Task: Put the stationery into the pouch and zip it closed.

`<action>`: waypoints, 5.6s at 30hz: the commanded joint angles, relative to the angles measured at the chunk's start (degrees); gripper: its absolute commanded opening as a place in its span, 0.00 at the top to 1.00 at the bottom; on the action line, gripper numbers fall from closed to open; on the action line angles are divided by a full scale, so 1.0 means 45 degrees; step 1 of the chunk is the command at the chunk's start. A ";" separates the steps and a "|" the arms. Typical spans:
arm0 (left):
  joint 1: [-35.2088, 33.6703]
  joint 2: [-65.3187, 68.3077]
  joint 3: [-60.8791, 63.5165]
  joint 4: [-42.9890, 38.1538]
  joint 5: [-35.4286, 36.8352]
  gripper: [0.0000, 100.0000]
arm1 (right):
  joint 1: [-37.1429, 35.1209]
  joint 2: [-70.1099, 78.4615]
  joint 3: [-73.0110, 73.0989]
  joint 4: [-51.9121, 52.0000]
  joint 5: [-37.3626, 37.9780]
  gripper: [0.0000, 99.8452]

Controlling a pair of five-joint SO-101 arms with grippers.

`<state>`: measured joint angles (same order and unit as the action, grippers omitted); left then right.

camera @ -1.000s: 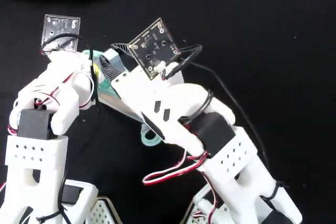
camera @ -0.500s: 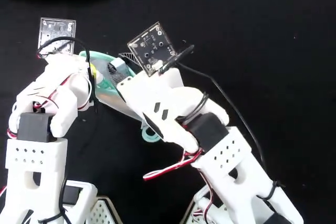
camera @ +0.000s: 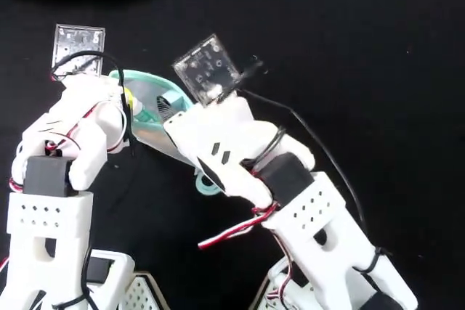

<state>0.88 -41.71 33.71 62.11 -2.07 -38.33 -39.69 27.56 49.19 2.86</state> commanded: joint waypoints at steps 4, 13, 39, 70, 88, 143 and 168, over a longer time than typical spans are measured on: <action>-0.0166 0.0547 0.1768 0.0078 -0.0156 0.97 | 0.0430 -0.0127 -0.1963 0.1153 0.0078 0.81; -0.0166 0.0547 0.1748 0.0078 -0.0156 0.97 | -0.0156 -0.0088 -0.4269 0.3106 0.1661 0.81; -0.0166 0.0449 0.1592 0.0078 -0.0137 0.97 | 0.1387 -0.6379 0.5441 0.4044 0.3927 0.73; -0.0186 0.0547 0.1709 0.0059 -0.0176 0.97 | 0.0254 -0.7766 0.5851 0.1993 0.3321 0.88; -0.0186 0.0547 0.1709 0.0059 -0.0176 0.97 | 0.0254 -0.7512 0.6261 0.1563 0.3302 0.82; -0.0694 0.0430 -0.4679 0.3263 -0.0117 0.76 | 0.1524 -0.2862 -0.0830 0.2383 0.4611 0.99; -0.1123 0.0430 -0.3858 0.2305 0.0156 0.94 | 0.2442 0.0889 -0.6164 0.4200 0.4591 0.99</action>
<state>-7.12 -39.52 9.71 84.00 -2.15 -27.96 -35.30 6.02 65.63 23.16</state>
